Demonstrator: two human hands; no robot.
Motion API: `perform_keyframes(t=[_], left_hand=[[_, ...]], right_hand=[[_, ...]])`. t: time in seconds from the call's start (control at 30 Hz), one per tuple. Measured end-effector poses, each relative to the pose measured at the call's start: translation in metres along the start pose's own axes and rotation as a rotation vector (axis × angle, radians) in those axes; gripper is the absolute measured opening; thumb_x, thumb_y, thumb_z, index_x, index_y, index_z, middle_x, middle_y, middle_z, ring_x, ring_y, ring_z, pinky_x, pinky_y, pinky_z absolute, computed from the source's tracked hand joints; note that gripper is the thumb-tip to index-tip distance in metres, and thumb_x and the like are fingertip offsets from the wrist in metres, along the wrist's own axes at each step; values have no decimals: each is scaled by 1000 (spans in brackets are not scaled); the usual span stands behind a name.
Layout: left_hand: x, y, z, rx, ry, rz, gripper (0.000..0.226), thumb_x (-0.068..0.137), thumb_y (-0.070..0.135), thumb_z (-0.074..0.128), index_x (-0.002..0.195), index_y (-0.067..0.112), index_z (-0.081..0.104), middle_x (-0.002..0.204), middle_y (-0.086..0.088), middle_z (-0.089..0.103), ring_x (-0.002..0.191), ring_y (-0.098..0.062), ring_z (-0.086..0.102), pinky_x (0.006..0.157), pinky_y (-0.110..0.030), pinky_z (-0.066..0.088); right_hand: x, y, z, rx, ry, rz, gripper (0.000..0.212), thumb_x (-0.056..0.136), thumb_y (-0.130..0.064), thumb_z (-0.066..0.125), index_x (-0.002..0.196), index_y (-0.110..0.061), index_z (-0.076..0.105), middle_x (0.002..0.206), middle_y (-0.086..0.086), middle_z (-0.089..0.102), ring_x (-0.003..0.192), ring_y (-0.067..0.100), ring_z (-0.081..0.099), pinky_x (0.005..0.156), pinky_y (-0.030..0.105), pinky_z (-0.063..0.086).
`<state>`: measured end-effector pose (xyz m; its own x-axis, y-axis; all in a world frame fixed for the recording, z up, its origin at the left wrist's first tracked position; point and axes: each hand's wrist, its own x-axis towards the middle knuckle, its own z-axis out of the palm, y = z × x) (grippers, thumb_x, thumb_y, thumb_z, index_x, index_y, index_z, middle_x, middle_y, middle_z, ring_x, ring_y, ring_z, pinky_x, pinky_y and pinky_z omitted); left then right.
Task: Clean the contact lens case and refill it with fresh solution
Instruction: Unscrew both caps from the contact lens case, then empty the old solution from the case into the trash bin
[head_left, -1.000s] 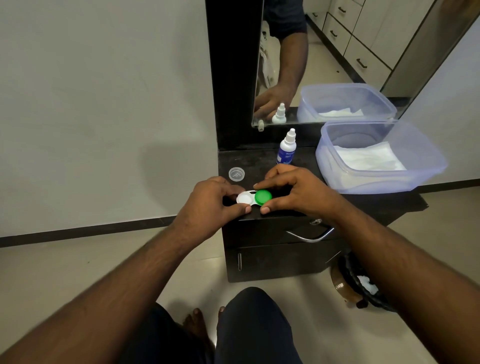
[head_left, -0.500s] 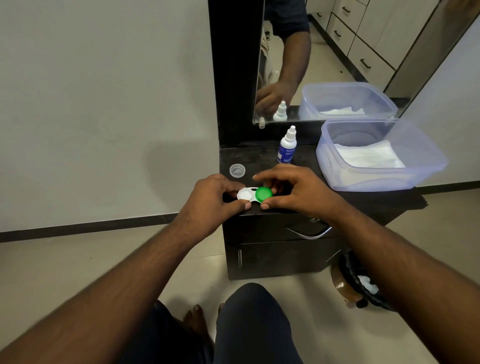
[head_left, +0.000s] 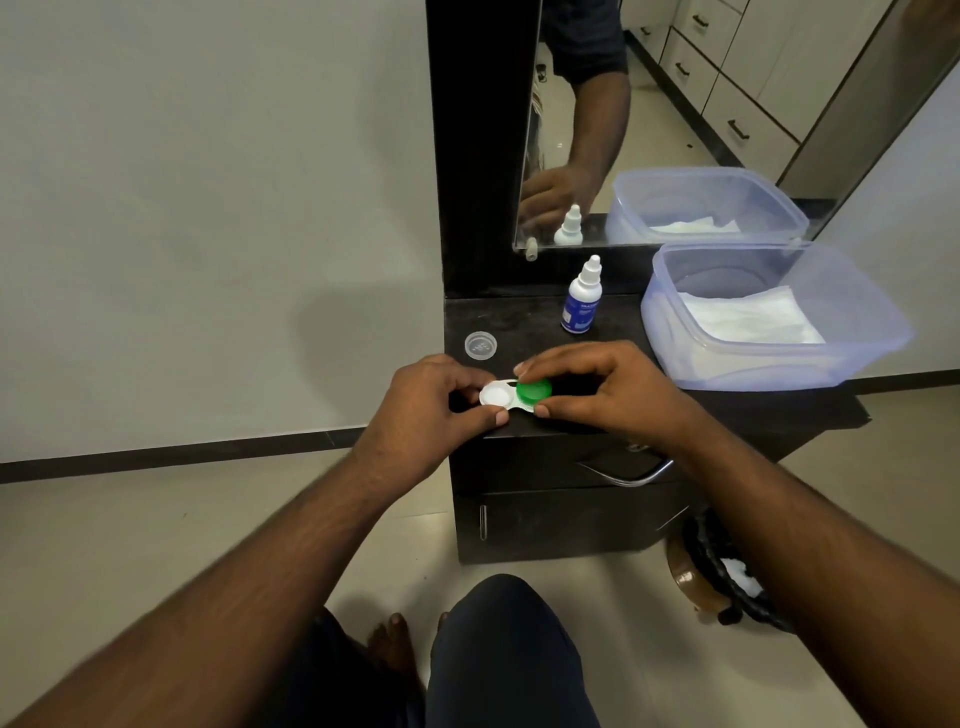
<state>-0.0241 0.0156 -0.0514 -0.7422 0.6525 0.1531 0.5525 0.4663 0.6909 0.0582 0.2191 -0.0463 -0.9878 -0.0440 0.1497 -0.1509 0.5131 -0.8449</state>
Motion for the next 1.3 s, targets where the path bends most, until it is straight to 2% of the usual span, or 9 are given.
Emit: perform_keyframes(t=[0.13,0.23,0.33,0.5,0.8,0.9,1.0,1.17,1.3], left_hand=[[-1,1,-1,3,0,-13,33,77,29,78,109,25,73,80,14,57,77,-5,53,63,-14,36],[-1,1,-1,-11,8,-20,30,76,28,79,106,25,74,79,15,56,76,-4,53,63,-13,35],[-1,1,-1,-31,3,-32,29,75,28,80,104,25,74,81,12,58,78,-5,54,64,-14,37],[-1,3,-1,-26,-11,-35,31,76,28,79,106,25,73,88,6,63,80,-6,54,66,-16,40],[0,4,-3,-20,-27,-29,30,77,28,78,107,25,73,86,6,61,79,-7,52,66,-17,38],[0,4,-4,-19,-10,-24,28,76,28,79,104,26,74,82,6,61,76,-6,52,63,-15,37],[0,4,-4,-15,1,-14,28,75,30,79,103,27,75,79,8,60,74,-5,53,60,-11,34],[-3,3,-4,9,41,9,30,77,29,78,106,24,74,82,10,61,74,-2,53,62,-8,34],[-6,17,-6,14,88,67,36,77,29,79,111,22,72,88,6,63,71,-2,51,61,-10,34]], right_hand=[[4,2,1,108,105,117,26,83,-12,70,109,-16,71,107,-3,72,103,9,66,92,27,51],[13,2,9,124,340,202,12,88,-19,66,96,-19,74,89,-3,72,74,8,68,67,24,52],[24,-1,17,116,514,363,8,87,-23,67,85,-22,75,67,-4,67,51,3,56,51,21,47],[38,-8,24,-43,550,429,7,83,-20,70,80,-17,76,62,-5,68,44,0,55,45,14,44],[44,-13,28,-220,554,463,14,83,-25,71,84,-12,75,71,0,70,57,7,62,63,25,55],[35,-14,28,-129,594,448,14,85,-25,68,90,-13,75,67,-1,69,53,7,62,53,21,54],[17,-13,27,79,635,376,22,86,-21,68,107,-14,70,79,3,71,60,10,64,54,18,52],[-19,-7,22,39,478,194,29,78,-15,76,106,-20,71,90,1,66,81,15,65,76,24,53],[-37,-7,14,146,331,178,54,70,-7,80,120,-20,64,99,2,66,88,13,64,82,21,52]])
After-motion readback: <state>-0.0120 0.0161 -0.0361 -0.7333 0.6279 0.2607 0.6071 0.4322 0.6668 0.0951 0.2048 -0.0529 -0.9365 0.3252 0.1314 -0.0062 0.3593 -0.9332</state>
